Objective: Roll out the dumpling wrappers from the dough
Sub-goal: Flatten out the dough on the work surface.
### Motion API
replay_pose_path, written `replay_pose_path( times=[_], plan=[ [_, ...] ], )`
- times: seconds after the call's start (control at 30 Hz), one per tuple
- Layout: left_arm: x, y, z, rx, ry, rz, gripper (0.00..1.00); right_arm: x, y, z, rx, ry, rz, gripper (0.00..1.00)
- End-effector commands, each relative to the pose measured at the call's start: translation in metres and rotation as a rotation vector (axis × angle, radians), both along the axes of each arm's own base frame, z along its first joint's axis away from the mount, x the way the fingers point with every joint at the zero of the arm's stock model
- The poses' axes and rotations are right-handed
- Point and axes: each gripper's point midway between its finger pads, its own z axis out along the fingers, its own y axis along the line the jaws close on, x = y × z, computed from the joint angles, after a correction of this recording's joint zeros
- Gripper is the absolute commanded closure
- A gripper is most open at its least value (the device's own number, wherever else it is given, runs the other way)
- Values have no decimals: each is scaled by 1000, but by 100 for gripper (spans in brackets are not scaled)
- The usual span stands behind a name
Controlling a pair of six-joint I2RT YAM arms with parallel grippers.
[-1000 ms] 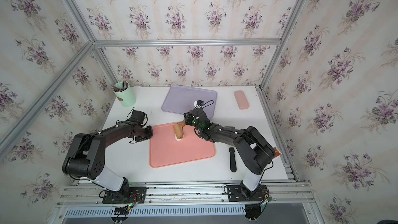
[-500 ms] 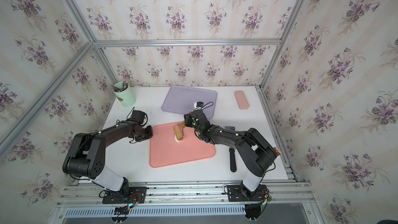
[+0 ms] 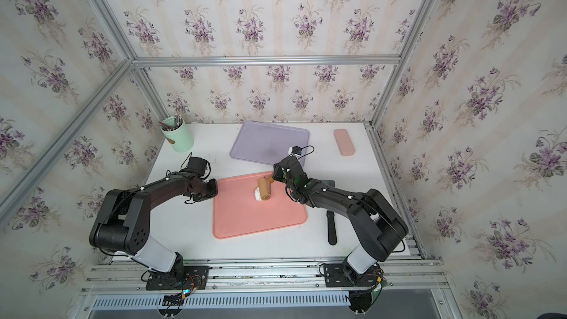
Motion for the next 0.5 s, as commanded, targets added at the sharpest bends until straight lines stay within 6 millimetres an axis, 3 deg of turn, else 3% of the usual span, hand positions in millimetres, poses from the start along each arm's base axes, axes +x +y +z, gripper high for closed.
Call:
replay_pose_path(
  times=[0.0,0.1,0.17,0.47],
  plan=[
    [-13,13,-9,59,57,46,100,-12,-37,-22,-203,51,-58,100],
    [-12,12,-8,55,49,41,100,-10,-28,-5,-189,7,-21,100],
    [-11,10,-9,44,50,37,100,-10,-20,-5,-163,16,6,100],
    [-6,2,-8,9,35,26,100,-39,53,-48,-158,94,185,100]
  ],
)
